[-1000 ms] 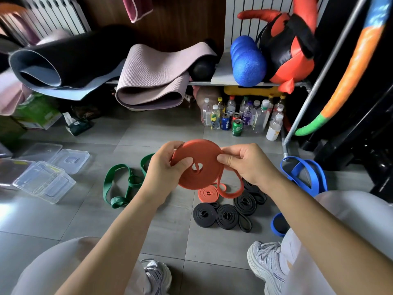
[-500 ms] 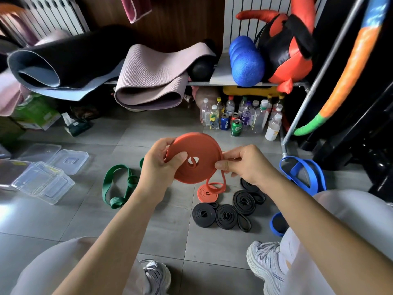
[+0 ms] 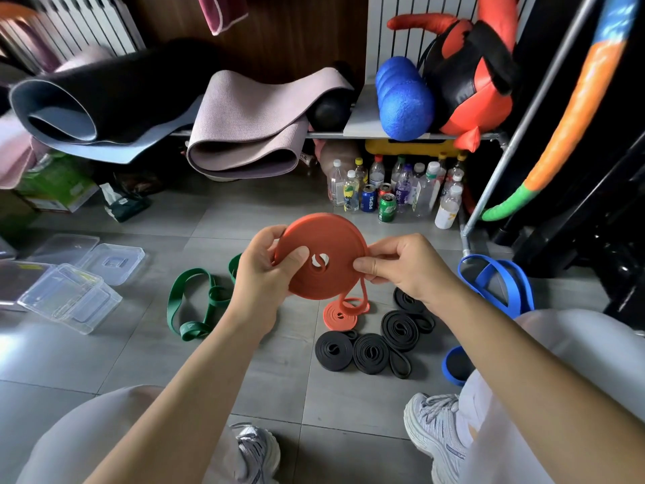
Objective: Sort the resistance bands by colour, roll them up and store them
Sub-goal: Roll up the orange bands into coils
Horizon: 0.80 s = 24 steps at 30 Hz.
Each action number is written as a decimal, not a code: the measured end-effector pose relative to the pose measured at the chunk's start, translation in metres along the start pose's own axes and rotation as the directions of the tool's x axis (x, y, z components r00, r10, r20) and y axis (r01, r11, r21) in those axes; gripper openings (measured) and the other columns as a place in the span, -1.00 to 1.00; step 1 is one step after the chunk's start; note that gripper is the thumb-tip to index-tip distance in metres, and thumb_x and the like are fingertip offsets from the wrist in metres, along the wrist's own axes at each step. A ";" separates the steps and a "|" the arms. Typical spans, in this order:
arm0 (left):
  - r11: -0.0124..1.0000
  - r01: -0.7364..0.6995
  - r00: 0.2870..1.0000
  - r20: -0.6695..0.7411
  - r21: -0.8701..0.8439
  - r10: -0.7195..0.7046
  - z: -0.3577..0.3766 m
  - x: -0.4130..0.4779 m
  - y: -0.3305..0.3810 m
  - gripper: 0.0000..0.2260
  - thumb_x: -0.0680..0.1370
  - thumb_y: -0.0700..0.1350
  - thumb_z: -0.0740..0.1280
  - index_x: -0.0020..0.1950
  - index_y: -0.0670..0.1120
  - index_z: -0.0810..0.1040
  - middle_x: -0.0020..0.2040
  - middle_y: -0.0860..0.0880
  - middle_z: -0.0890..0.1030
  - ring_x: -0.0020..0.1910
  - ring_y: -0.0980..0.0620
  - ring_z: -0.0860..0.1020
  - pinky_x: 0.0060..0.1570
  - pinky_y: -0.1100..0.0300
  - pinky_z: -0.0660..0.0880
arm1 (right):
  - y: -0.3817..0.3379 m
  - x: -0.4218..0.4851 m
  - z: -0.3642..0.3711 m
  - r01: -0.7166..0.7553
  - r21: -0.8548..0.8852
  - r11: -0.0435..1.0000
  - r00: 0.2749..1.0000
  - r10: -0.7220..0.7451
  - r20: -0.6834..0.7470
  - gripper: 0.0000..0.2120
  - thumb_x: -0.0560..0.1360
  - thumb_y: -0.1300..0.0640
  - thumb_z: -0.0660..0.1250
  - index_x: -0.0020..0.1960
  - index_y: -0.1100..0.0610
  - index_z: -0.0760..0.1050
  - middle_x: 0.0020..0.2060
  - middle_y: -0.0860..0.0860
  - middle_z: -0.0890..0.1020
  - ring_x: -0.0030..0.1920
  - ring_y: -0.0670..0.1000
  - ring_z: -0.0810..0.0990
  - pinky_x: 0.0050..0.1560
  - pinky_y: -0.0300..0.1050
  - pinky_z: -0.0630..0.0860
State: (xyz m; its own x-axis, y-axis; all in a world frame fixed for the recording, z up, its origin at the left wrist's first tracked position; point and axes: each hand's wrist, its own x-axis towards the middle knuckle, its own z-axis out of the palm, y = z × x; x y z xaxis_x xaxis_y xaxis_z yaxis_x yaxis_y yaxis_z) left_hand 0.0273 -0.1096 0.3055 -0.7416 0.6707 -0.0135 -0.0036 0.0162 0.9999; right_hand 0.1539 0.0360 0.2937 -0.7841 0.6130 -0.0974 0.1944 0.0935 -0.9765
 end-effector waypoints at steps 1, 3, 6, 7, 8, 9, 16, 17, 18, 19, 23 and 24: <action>0.999 0.029 1.000 0.000 -0.038 -0.029 0.001 0.000 -0.002 -0.82 0.51 -0.29 0.33 0.03 -0.05 0.48 -0.04 -0.10 0.61 -0.04 -0.14 0.60 -0.03 -0.27 0.54 | 0.000 -0.001 0.000 -0.003 0.011 1.000 1.000 0.004 -0.003 -0.92 0.35 0.25 0.47 -0.20 0.12 0.61 -0.31 0.08 0.64 -0.31 -0.05 0.59 -0.22 -0.27 0.60; 0.994 0.072 0.997 0.003 -0.088 -0.072 0.002 0.001 -0.004 -0.82 0.51 -0.28 0.32 0.06 -0.09 0.47 -0.03 -0.11 0.61 -0.05 -0.13 0.60 -0.04 -0.27 0.54 | 0.001 -0.002 0.001 -0.002 0.022 1.000 1.000 0.003 -0.001 -0.92 0.35 0.26 0.48 -0.19 0.14 0.61 -0.28 0.13 0.63 -0.30 -0.05 0.59 -0.24 -0.30 0.59; 0.988 0.102 0.995 -0.002 -0.112 -0.103 0.003 0.003 -0.008 -0.80 0.51 -0.24 0.34 0.11 -0.09 0.47 0.00 -0.11 0.62 -0.02 -0.13 0.61 -0.05 -0.24 0.56 | 0.000 -0.002 0.000 0.002 0.007 1.000 1.000 -0.002 -0.001 -0.93 0.36 0.27 0.47 -0.18 0.17 0.60 -0.29 0.12 0.62 -0.38 -0.15 0.57 -0.31 -0.36 0.54; 0.988 0.105 0.994 -0.013 -0.117 -0.107 0.004 0.004 -0.009 -0.79 0.51 -0.23 0.35 0.12 -0.08 0.47 0.01 -0.10 0.62 -0.01 -0.12 0.62 -0.06 -0.20 0.57 | 0.000 -0.002 0.000 0.003 -0.002 1.000 1.000 -0.003 -0.010 -0.93 0.37 0.26 0.47 -0.17 0.18 0.61 -0.28 0.14 0.62 -0.39 -0.14 0.57 -0.31 -0.36 0.53; 0.985 0.104 0.994 -0.024 -0.137 -0.109 0.006 0.005 -0.010 -0.78 0.50 -0.23 0.35 0.13 -0.10 0.46 0.02 -0.10 0.62 -0.02 -0.10 0.62 -0.07 -0.15 0.59 | 0.000 -0.001 -0.001 0.002 0.003 1.000 1.000 -0.002 -0.030 -0.93 0.37 0.25 0.46 -0.16 0.18 0.60 -0.26 0.16 0.63 -0.37 -0.11 0.57 -0.30 -0.35 0.54; 0.979 0.100 0.994 -0.030 -0.178 -0.107 0.009 0.006 -0.009 -0.77 0.51 -0.23 0.34 0.15 -0.14 0.46 0.03 -0.12 0.61 -0.03 -0.08 0.62 -0.08 -0.07 0.60 | 0.000 0.000 -0.003 0.003 0.026 1.000 0.998 -0.002 -0.057 -0.93 0.38 0.25 0.46 -0.15 0.17 0.60 -0.25 0.17 0.63 -0.35 -0.07 0.56 -0.29 -0.34 0.55; 0.944 0.169 0.983 0.113 -0.283 -0.142 0.028 0.010 -0.011 -0.67 0.60 -0.04 0.20 0.34 -0.11 0.37 0.11 -0.02 0.58 0.18 -0.03 0.53 0.17 0.01 0.41 | -0.002 -0.007 -0.017 0.123 0.124 0.985 0.980 -0.101 -0.169 -0.89 0.43 0.25 0.41 -0.17 0.05 0.60 -0.27 0.01 0.65 -0.35 -0.20 0.57 -0.18 -0.30 0.58; 0.943 0.216 0.972 0.151 -0.252 -0.182 0.030 0.009 -0.012 -0.64 0.59 0.01 0.21 0.36 -0.06 0.35 0.15 0.00 0.56 0.22 -0.05 0.51 0.13 0.00 0.40 | -0.002 -0.009 -0.020 0.132 0.124 0.983 0.977 -0.108 -0.182 -0.88 0.43 0.25 0.41 -0.16 0.03 0.60 -0.27 0.00 0.65 -0.36 -0.21 0.57 -0.18 -0.30 0.58; 0.936 0.281 0.949 0.205 -0.214 -0.238 0.034 0.006 -0.011 -0.60 0.56 0.04 0.24 0.37 -0.04 0.34 0.20 0.00 0.53 0.23 -0.09 0.50 0.08 0.01 0.43 | -0.002 -0.010 -0.024 0.138 0.128 0.982 0.974 -0.111 -0.196 -0.87 0.43 0.25 0.41 -0.16 0.02 0.60 -0.27 0.00 0.65 -0.36 -0.21 0.56 -0.18 -0.30 0.58; 0.920 0.352 0.915 0.271 -0.170 -0.300 0.039 0.003 -0.009 -0.57 0.52 0.05 0.28 0.36 -0.02 0.34 0.23 -0.02 0.52 0.19 -0.11 0.53 0.01 0.02 0.48 | -0.002 -0.011 -0.027 0.140 0.137 0.981 0.971 -0.109 -0.211 -0.86 0.43 0.25 0.40 -0.15 0.01 0.59 -0.28 0.01 0.64 -0.37 -0.21 0.55 -0.19 -0.30 0.58; 0.883 0.392 0.880 0.387 -0.258 -0.277 0.063 0.000 -0.004 -0.69 0.50 -0.29 0.32 0.21 -0.12 0.42 -0.02 -0.14 0.61 -0.15 -0.06 0.64 -0.15 0.11 0.60 | -0.010 -0.010 -0.034 0.167 0.238 0.957 0.957 -0.099 -0.273 -0.86 0.43 0.26 0.40 -0.16 0.03 0.60 -0.37 -0.10 0.65 -0.39 -0.21 0.55 -0.24 -0.34 0.55; 0.870 0.368 0.903 0.350 -0.329 -0.249 0.065 0.003 -0.003 -0.72 0.50 -0.36 0.29 0.18 -0.16 0.44 -0.06 -0.17 0.61 -0.19 -0.04 0.64 -0.10 0.13 0.59 | -0.012 -0.009 -0.034 0.170 0.279 0.945 0.956 -0.089 -0.280 -0.87 0.43 0.27 0.40 -0.15 0.04 0.60 -0.39 -0.11 0.65 -0.39 -0.21 0.55 -0.24 -0.34 0.55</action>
State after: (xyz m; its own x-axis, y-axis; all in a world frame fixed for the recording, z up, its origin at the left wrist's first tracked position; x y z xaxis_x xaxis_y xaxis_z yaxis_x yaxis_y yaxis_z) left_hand 0.0690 -0.0591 0.3021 -0.4340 0.8611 -0.2648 -0.4963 0.0168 0.8680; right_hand 0.1786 0.0558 0.3130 -0.6015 0.7974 0.0478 -0.1140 -0.0265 -0.9931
